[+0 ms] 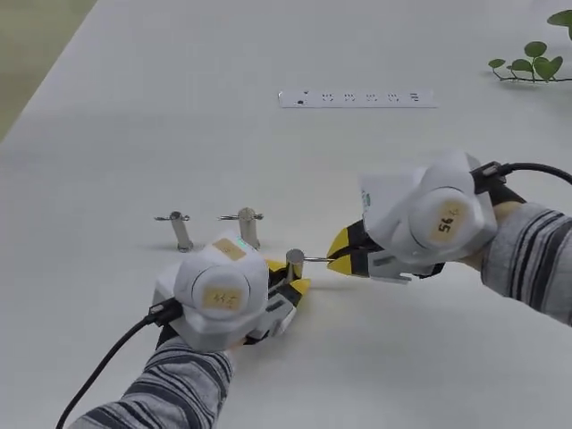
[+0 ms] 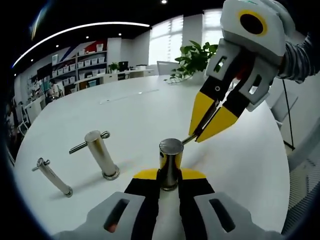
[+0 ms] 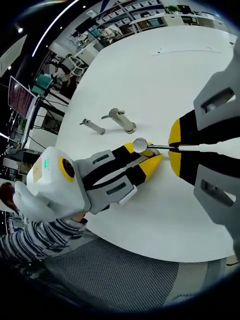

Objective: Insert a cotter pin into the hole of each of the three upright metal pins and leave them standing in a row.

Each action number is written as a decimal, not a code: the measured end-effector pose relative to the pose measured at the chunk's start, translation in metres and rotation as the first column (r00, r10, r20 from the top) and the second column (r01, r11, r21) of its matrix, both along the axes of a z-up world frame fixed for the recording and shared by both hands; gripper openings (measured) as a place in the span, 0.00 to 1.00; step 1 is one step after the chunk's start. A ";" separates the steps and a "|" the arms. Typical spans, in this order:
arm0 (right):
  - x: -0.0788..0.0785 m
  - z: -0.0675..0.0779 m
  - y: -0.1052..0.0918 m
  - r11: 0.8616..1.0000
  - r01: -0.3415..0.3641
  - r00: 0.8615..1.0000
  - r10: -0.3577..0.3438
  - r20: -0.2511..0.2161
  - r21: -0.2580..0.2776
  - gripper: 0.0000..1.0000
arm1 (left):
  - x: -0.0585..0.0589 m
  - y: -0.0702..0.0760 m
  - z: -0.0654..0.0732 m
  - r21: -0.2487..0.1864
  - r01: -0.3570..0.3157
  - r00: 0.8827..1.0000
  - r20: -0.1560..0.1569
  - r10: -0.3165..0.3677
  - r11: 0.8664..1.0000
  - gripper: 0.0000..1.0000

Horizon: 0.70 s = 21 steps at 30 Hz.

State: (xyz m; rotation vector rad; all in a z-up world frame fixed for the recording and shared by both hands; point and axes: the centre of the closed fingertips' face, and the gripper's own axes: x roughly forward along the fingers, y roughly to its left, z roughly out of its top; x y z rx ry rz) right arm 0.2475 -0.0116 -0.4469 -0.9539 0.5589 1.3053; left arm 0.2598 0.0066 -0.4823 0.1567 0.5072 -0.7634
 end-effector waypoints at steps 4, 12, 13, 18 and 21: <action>0.001 -0.001 0.004 1.000 -0.004 1.000 0.004 0.002 0.001 0.00 | 0.001 0.000 -0.001 0.003 -0.006 1.000 -0.002 0.006 1.000 0.10; 0.003 0.000 0.012 0.999 -0.034 0.999 0.034 0.017 0.005 0.00 | 0.001 0.000 -0.001 0.000 -0.020 1.000 -0.006 0.020 1.000 0.10; 0.002 0.000 0.014 0.999 -0.039 0.999 0.039 0.018 0.008 0.00 | 0.001 0.000 -0.001 0.000 -0.022 1.000 -0.006 0.022 1.000 0.10; 0.003 0.001 0.019 0.999 -0.046 0.999 0.046 0.017 0.020 0.00 | 0.001 0.000 -0.002 0.000 -0.037 0.999 -0.008 0.037 0.999 0.10; 0.002 0.002 0.020 0.999 -0.050 0.999 0.050 0.016 0.020 0.00 | 0.000 0.000 -0.002 0.003 -0.038 0.999 -0.008 0.038 0.999 0.10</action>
